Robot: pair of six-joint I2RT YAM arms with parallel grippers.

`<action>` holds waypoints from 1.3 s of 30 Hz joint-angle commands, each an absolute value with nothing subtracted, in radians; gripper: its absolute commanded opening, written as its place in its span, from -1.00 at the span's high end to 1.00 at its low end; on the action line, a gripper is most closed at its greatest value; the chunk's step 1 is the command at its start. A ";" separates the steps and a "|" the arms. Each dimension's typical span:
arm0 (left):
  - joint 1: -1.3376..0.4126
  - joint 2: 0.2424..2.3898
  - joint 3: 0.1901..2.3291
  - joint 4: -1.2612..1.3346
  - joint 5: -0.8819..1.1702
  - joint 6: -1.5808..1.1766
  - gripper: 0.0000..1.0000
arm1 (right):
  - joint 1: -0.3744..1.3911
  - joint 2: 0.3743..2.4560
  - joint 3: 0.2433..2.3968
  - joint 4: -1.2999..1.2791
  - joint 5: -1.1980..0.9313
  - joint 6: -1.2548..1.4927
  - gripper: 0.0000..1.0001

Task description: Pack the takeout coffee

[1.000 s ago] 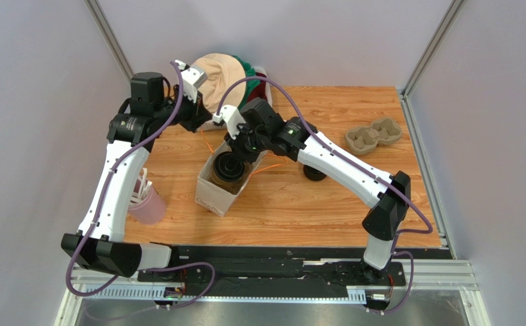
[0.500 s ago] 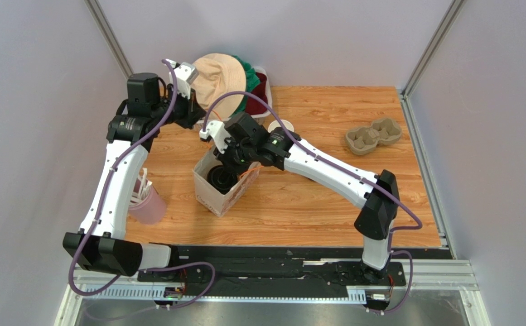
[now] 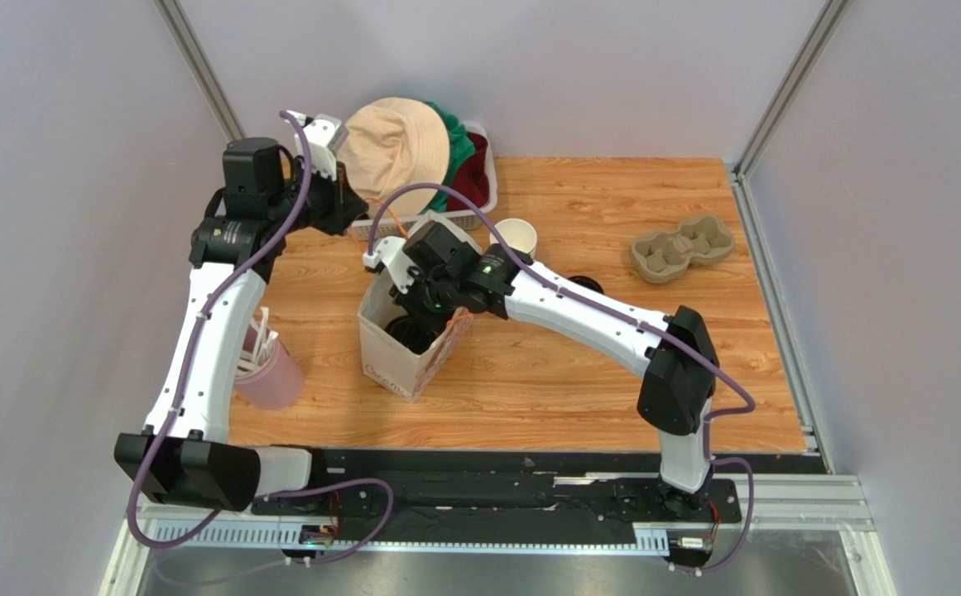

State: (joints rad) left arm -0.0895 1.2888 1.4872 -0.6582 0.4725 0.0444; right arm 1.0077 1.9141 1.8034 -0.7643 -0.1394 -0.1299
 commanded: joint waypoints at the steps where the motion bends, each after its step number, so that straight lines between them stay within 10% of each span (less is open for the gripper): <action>1: -0.077 1.252 1.482 -0.612 0.465 0.005 1.00 | 1.017 1.933 1.799 -0.727 -0.144 -0.098 1.00; 39: -0.041 1.255 1.453 -0.597 0.192 -0.051 1.00 | 1.052 2.003 1.902 -0.928 -0.186 -0.212 1.00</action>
